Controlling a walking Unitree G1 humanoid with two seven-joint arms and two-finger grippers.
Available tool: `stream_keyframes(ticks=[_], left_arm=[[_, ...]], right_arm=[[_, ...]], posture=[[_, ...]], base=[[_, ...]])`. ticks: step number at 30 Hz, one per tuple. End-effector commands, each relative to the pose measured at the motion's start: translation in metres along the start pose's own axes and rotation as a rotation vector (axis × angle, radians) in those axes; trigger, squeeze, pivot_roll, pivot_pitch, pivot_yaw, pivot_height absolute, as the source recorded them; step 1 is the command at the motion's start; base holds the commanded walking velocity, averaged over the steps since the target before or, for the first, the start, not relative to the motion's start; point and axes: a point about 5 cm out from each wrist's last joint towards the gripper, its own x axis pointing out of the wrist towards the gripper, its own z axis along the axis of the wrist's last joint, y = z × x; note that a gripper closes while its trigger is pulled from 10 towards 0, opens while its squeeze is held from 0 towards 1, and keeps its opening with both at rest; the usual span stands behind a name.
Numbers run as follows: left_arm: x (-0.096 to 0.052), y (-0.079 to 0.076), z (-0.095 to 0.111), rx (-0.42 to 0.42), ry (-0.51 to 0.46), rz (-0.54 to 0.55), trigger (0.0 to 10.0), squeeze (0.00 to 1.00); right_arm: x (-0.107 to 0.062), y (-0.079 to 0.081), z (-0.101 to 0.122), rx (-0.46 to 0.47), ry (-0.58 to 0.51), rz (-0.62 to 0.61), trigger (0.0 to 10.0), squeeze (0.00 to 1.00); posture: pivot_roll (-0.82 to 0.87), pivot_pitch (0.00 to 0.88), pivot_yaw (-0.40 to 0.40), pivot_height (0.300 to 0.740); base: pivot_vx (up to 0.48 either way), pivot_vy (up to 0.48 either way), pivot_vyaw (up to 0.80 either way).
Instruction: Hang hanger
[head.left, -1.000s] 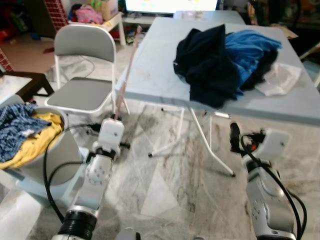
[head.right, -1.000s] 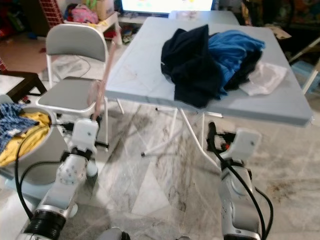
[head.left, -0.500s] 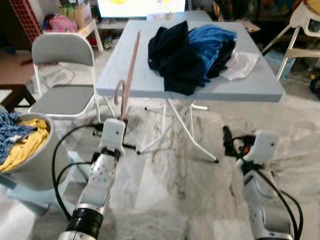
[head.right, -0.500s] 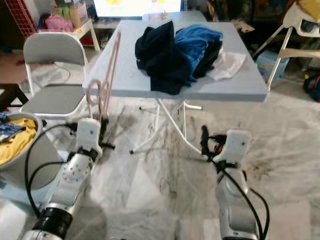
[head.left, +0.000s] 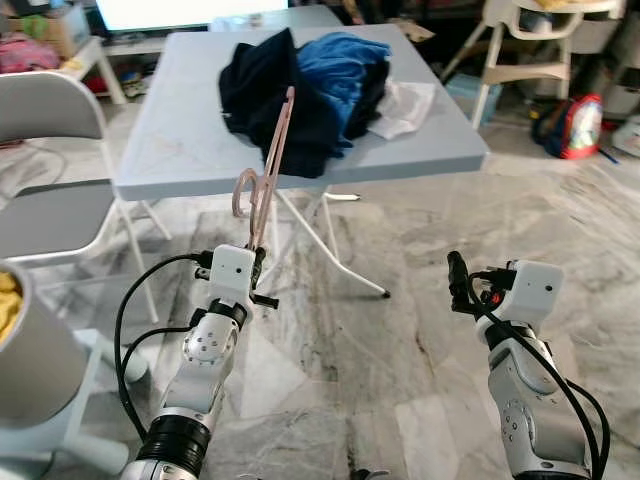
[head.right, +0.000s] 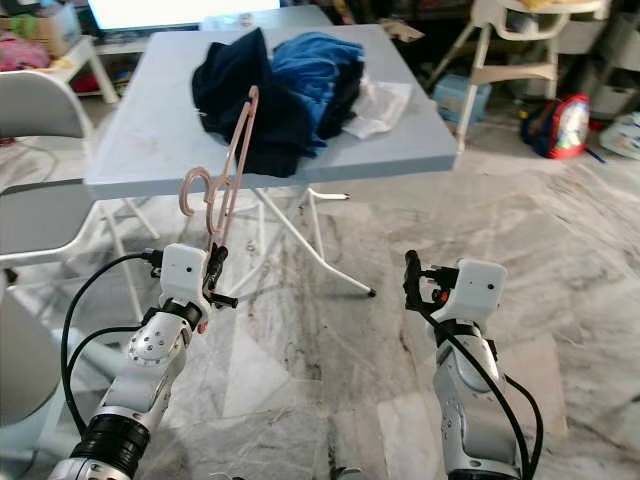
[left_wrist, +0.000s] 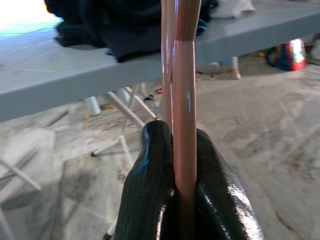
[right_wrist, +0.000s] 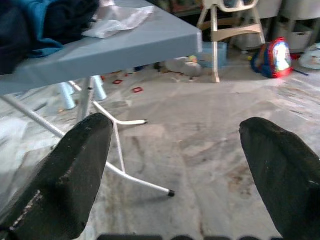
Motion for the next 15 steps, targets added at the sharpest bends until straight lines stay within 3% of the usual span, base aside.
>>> stream_keyframes(ticks=[1,15], left_arm=[[0.0017,0.0023,0.0003,0.006,0.004,-0.003,10.0,0.0],[0.0017,0.0038,-0.0017,0.015,0.013,-0.018,10.0,0.0]], right_arm=[[-0.0018,-0.0026,-0.0008,0.008,0.009,-0.015,10.0,0.0],[-0.0043,-0.0017,-0.0034,0.007,0.014,-0.022,10.0,0.0]], posture=[[-0.01,0.145,0.016,0.74],[-0.01,0.151,0.018,0.74]], base=[[0.0,0.334,-0.8],[0.0,0.333,-0.8]])
